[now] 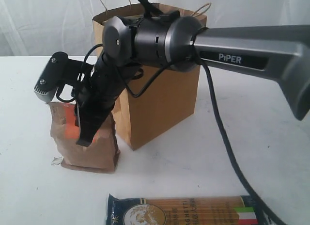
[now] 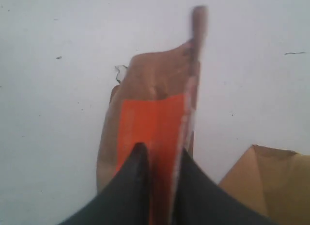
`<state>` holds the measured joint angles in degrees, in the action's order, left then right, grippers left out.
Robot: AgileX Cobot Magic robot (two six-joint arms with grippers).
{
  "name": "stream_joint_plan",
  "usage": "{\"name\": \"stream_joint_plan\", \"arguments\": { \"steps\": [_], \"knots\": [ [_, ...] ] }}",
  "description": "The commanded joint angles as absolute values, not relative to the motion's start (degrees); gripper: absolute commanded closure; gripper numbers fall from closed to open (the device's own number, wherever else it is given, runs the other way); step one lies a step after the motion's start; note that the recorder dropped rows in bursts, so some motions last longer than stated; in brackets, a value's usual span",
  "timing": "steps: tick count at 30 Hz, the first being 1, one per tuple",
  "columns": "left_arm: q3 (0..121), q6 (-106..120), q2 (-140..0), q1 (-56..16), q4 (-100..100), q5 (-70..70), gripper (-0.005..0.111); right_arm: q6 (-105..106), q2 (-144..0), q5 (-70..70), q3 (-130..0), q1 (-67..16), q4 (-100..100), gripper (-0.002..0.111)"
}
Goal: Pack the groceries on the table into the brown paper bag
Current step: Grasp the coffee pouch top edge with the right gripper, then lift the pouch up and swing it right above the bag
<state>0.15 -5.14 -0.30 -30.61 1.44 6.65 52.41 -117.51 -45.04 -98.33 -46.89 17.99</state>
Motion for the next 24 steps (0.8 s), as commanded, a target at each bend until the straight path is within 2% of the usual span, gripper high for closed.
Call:
{"name": "stream_joint_plan", "arguments": {
  "steps": [1, 16, 24],
  "knots": [
    [0.0, -5.1, 0.0, -30.3, 1.7, 6.7, 0.107, 47.4, -116.0, -48.2, -98.8, -46.7, 17.9, 0.108],
    [0.0, -5.1, 0.0, -30.3, 1.7, 6.7, 0.107, 40.7, -100.5, -60.9, -98.3, -48.8, 18.1, 0.108],
    [0.0, -5.1, 0.0, -30.3, 1.7, 6.7, 0.107, 40.7, -88.7, -60.4, -85.0, -48.9, 18.0, 0.108]
  ]
}}
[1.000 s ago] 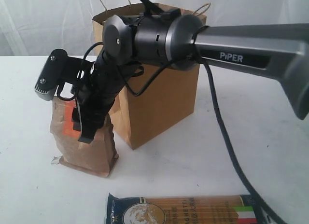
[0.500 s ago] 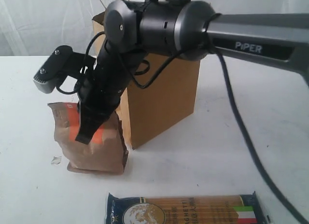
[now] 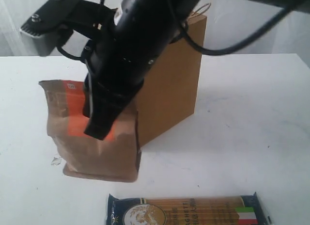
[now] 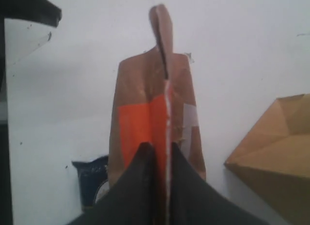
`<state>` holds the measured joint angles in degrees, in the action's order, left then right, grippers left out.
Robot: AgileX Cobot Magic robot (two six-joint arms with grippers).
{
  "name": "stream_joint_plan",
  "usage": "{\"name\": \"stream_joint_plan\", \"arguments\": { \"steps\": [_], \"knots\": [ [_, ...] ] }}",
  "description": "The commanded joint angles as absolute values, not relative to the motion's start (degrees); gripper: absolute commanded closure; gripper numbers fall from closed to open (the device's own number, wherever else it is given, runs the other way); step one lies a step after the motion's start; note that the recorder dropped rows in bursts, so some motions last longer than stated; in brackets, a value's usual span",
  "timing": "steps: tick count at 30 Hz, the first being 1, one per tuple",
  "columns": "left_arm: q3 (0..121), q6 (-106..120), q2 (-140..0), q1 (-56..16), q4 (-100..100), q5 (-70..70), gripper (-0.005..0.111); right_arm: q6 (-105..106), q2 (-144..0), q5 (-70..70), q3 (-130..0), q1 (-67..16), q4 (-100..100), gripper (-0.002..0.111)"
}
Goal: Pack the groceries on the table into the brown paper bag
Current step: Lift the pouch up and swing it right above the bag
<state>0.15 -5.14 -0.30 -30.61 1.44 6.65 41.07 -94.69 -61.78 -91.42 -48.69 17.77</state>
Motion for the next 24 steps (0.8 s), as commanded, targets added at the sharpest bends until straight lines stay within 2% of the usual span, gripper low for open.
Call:
{"name": "stream_joint_plan", "arguments": {
  "steps": [1, 5, 10, 16, 24],
  "knots": [
    [0.0, -5.1, 0.0, -30.3, 1.7, 6.7, 0.107, 40.7, -86.7, -59.7, -83.1, -48.9, 18.0, 0.108],
    [0.0, -5.1, 0.0, -30.3, 1.7, 6.7, 0.107, 38.5, -77.9, -55.3, -74.5, -48.9, 15.1, 0.108],
    [0.0, -5.1, 0.0, -30.3, 1.7, 6.7, 0.107, 28.2, -68.9, -53.6, -68.5, -48.9, 0.9, 0.108],
    [0.0, -5.1, 0.0, -30.3, 1.7, 6.7, 0.107, 15.8, -61.5, -53.6, -67.3, -48.7, -16.5, 0.108],
    [0.0, -5.1, 0.0, -30.3, 1.7, 6.7, 0.107, 3.2, -58.1, -52.2, -67.3, -42.6, -33.2, 0.108]
  ]
}}
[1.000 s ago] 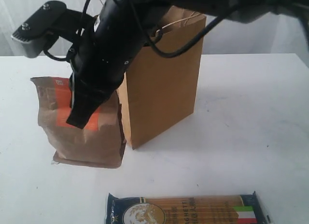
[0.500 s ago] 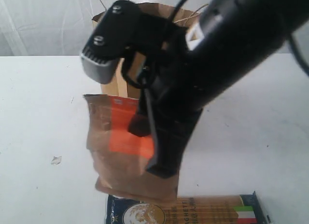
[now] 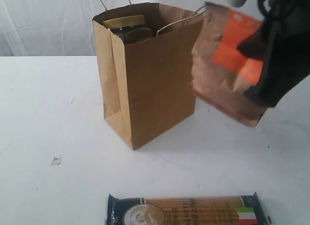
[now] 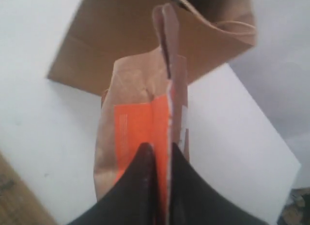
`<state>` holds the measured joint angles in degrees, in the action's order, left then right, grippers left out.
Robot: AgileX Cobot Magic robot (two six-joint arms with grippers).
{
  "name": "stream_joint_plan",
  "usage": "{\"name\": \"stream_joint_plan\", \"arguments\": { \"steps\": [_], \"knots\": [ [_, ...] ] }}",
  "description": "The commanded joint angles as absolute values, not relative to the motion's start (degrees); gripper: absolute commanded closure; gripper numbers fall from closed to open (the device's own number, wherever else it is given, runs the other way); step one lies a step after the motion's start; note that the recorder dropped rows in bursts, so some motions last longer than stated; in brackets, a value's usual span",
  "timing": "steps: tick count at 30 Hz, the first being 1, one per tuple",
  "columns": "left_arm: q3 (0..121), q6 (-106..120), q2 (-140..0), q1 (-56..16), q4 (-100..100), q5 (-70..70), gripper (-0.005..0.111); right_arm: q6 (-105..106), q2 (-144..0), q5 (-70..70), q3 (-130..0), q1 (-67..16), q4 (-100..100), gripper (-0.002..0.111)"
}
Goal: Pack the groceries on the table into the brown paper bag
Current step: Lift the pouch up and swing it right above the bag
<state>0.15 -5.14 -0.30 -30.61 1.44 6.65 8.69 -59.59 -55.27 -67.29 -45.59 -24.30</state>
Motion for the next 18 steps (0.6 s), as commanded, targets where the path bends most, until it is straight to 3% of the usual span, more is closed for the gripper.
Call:
{"name": "stream_joint_plan", "arguments": {
  "steps": [1, 18],
  "knots": [
    [0.0, -5.1, 0.0, -30.3, 1.7, 6.7, 0.107, 2.9, -58.1, -51.2, -67.3, -41.9, -33.7, 0.108],
    [0.0, -5.1, 0.0, -30.3, 1.7, 6.7, 0.107, -8.3, -58.1, -22.7, -67.3, -32.2, -43.7, 0.108]
  ]
}}
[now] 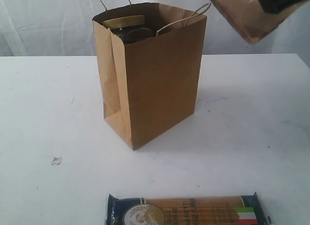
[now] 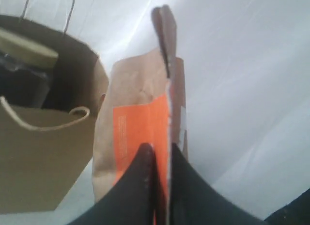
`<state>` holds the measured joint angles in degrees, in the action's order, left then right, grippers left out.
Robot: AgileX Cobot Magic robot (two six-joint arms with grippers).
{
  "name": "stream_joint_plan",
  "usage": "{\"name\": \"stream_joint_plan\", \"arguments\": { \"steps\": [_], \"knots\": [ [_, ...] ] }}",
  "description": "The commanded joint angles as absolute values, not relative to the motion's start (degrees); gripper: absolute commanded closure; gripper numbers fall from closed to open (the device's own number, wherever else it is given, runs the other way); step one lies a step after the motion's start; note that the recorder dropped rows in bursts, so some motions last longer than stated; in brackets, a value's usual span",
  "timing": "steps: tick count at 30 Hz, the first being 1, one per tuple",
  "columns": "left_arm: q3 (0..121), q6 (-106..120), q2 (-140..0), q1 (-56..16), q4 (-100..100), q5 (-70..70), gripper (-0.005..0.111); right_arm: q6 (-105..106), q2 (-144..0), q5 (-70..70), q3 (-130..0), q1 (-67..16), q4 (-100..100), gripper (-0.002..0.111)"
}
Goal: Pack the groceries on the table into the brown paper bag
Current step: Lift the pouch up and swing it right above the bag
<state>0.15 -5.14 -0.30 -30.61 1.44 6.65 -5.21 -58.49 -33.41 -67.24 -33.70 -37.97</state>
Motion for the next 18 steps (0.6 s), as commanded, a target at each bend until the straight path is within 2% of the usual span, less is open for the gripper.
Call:
{"name": "stream_joint_plan", "arguments": {
  "steps": [1, 12, 18],
  "knots": [
    [0.0, -5.1, 0.0, -30.3, 1.7, 6.7, 0.107, -8.3, -58.4, -21.1, -67.3, -32.0, -43.7, 0.108],
    [0.0, -5.1, 0.0, -30.3, 1.7, 6.7, 0.107, -7.7, -64.3, -5.6, -67.3, -32.0, -43.8, 0.108],
    [0.0, -5.1, 0.0, -30.3, 1.7, 6.7, 0.107, -4.7, -68.4, -2.3, -67.3, -30.6, -43.8, 0.108]
  ]
}}
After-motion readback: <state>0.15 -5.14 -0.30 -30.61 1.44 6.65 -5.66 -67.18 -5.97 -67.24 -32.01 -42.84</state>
